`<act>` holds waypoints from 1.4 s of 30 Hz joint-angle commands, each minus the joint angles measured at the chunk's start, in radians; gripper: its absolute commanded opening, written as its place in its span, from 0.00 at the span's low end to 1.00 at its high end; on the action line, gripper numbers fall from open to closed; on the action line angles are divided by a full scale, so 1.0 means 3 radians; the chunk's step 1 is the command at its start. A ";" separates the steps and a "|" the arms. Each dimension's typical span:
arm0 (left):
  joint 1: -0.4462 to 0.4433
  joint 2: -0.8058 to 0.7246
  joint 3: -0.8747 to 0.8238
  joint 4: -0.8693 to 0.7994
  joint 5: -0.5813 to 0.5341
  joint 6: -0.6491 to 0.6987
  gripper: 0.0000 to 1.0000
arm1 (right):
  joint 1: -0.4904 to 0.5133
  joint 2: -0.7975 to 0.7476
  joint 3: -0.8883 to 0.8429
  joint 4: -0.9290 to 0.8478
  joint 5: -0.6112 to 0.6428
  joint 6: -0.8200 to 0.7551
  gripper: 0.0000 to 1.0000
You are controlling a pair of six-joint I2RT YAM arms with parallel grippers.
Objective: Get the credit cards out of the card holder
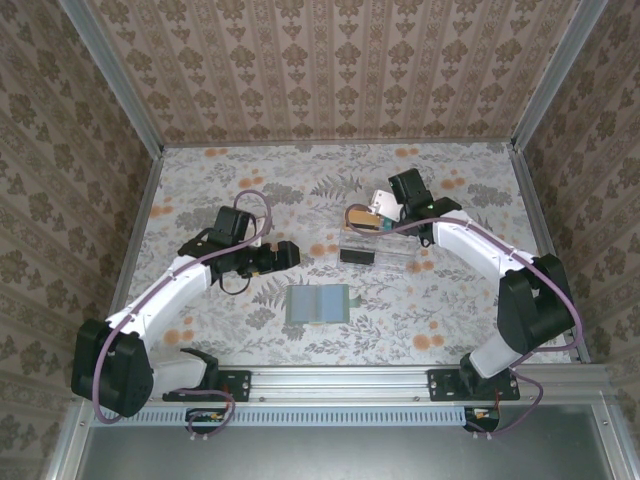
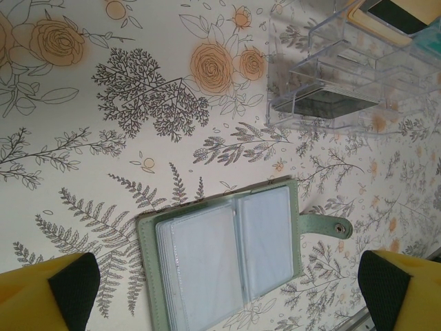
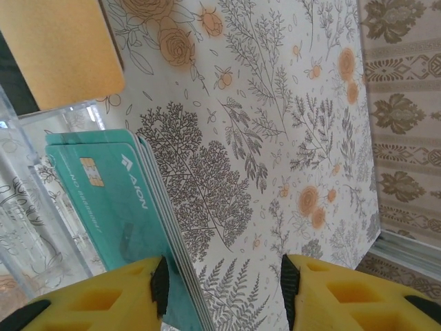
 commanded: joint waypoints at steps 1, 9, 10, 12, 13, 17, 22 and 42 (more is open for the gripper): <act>0.0030 -0.0025 0.0011 0.0022 0.0024 0.0078 1.00 | -0.0008 -0.0162 0.0109 -0.0152 -0.0094 0.0237 0.51; 0.0031 -0.0010 -0.0035 0.0028 -0.0011 -0.0012 0.99 | 0.0000 -0.0641 0.0187 -0.0619 -0.0560 0.1366 0.35; 0.0031 -0.0003 -0.0047 0.0030 -0.0020 -0.0044 0.98 | 0.0005 -0.0752 0.0184 -0.0679 -0.0703 0.1582 0.28; 0.0029 0.0018 -0.0081 0.0024 -0.0045 -0.0094 0.95 | 0.0018 -0.0893 0.0142 -0.0726 -0.0961 0.1993 0.17; 0.0028 0.0033 -0.0095 0.0015 -0.0061 -0.0119 0.94 | 0.0036 -0.0977 0.0088 -0.0719 -0.1070 0.2201 0.14; 0.0003 0.0035 -0.0168 -0.0008 -0.0134 -0.0220 0.77 | 0.0180 -0.1286 -0.0248 -0.0533 -0.1340 0.2993 0.00; -0.0100 -0.0006 -0.0242 -0.0082 -0.0245 -0.0336 0.73 | 0.0571 -0.1587 -0.0780 -0.0297 -0.1309 0.3993 0.00; -0.0618 0.0284 -0.0509 0.0130 -0.0043 -0.0491 0.47 | 0.1638 -0.0226 -0.0909 0.0195 -0.1249 0.5472 0.00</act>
